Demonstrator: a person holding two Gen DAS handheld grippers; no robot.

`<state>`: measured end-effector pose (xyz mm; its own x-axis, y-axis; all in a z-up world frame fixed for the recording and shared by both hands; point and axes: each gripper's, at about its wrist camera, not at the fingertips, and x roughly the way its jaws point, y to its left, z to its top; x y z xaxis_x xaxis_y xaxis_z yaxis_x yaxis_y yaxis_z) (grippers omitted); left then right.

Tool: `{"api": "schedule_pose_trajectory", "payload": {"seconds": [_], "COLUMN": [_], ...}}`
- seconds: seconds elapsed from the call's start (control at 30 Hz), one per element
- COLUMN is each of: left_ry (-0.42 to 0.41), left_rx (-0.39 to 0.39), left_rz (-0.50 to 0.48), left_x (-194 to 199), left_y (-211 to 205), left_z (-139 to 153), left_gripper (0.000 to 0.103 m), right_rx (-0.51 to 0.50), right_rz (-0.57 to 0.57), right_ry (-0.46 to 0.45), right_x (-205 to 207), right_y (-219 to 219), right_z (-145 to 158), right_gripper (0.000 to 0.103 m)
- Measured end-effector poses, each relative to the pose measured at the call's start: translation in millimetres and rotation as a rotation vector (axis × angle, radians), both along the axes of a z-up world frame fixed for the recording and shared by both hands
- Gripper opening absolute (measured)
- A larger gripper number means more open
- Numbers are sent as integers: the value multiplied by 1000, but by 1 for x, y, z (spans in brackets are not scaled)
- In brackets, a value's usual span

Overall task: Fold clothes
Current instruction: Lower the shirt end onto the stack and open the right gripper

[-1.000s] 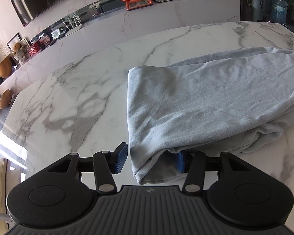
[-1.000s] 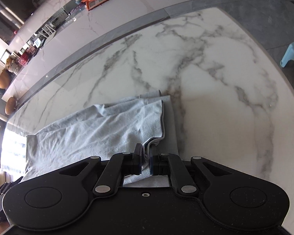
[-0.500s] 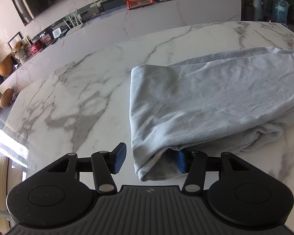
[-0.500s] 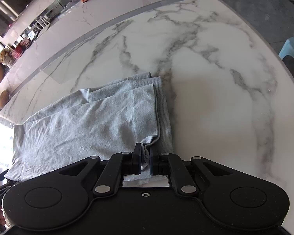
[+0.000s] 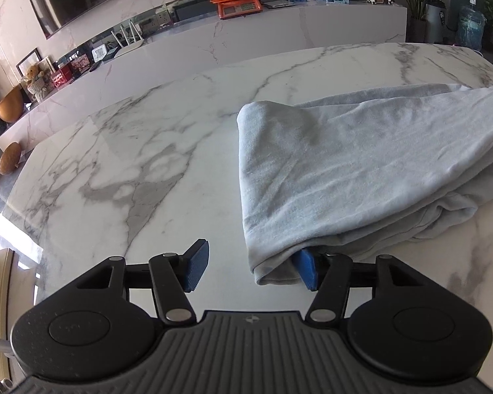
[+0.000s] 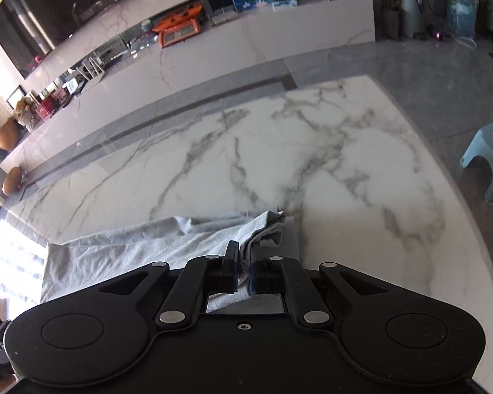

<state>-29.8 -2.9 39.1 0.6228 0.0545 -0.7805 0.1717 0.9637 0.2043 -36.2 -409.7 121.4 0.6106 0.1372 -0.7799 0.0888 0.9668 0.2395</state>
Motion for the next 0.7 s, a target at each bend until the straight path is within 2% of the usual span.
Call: {"api": "schedule_pose_trajectory", "payload": {"seconds": [0.07,0.23,0.43,0.47,0.6,0.7], "left_ry": [-3,-4,9,8,13,2], "left_rx": [4,8,-21,-20,-28,-57], "left_rz": [1,-8,18,16,15,4], "left_x": [0,0,2,2,0,-6], "left_y": [-2,-2,3,3,4,6], "left_z": [-1,-2,-1,-1,2,11], "left_gripper": [55,55,55,55,55,55], "right_rx": [-42,16,73,80,87,82], "right_rz": [-11,-45,-47,-50,-93,-100], "right_ry": [18,120,181,182,150,101], "right_x": [2,-4,-10,-11,-16,-22], "right_y": [-3,-20,-24,-25,-36,-42], "right_z": [-4,-44,-72,-73,-61,-48], "right_gripper": [5,5,7,8,30,31]}}
